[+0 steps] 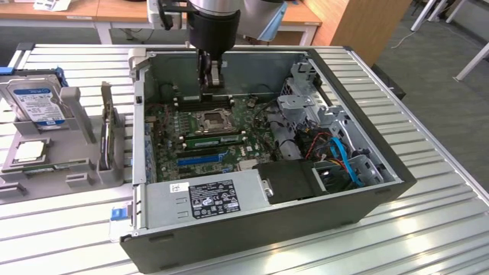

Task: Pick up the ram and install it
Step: 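Press down the ram until it locks into place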

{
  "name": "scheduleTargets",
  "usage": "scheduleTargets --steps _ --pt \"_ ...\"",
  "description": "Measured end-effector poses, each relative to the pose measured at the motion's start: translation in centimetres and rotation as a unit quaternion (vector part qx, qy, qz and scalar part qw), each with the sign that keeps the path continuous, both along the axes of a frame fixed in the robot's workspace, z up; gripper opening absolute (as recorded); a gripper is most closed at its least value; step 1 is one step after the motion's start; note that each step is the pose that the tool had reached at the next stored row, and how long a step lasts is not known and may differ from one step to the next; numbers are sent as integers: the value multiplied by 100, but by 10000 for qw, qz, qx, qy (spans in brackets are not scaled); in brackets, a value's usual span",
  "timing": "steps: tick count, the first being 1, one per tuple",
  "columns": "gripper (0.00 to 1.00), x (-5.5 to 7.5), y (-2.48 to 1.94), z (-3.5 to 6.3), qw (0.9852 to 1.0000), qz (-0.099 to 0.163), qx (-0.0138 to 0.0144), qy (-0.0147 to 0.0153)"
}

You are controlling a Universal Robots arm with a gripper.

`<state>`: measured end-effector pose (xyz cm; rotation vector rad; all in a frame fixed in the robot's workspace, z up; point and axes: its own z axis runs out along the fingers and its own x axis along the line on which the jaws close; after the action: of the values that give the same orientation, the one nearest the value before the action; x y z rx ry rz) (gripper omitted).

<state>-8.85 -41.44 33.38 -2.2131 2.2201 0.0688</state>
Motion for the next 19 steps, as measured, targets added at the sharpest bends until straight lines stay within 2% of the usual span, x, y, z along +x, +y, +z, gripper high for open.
scheduleTargets --steps 11,19 --pt "10 293 0 -1 10000 -1 0 13" --pt "10 415 0 0 10000 -1 0 17"
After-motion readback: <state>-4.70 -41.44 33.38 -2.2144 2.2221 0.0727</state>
